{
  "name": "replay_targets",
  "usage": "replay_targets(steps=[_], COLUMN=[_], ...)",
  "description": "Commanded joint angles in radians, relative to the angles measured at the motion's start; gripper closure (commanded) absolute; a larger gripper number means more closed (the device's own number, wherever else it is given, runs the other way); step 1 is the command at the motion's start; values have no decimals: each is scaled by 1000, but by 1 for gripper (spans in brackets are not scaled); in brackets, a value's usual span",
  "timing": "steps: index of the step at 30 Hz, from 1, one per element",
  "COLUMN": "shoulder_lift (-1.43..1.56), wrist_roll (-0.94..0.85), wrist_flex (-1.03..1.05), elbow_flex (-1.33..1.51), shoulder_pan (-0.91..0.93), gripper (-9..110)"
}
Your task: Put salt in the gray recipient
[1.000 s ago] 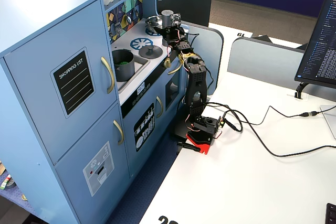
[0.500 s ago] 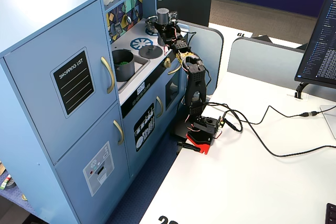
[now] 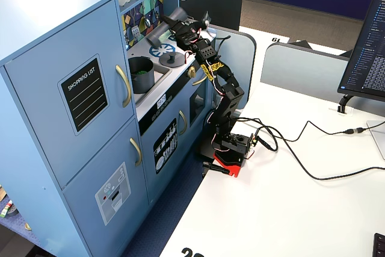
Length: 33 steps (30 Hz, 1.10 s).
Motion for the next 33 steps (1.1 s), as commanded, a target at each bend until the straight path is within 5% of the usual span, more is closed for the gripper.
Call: replay_targets(steps=[1,6,13,21,28,33], shoulder_lift=[63,-14,-64,-123,-118,-158], wrist_roll=[393,669,772,968,943,1006], wrist_flex=[51,124,14,345,69,262], elbow_flex=[-84,-183,-252,-347,-301,-374], shoulder_pan=[-181,-367,-535,-479,-526,-479], gripper=[101,101,101,101,102,102])
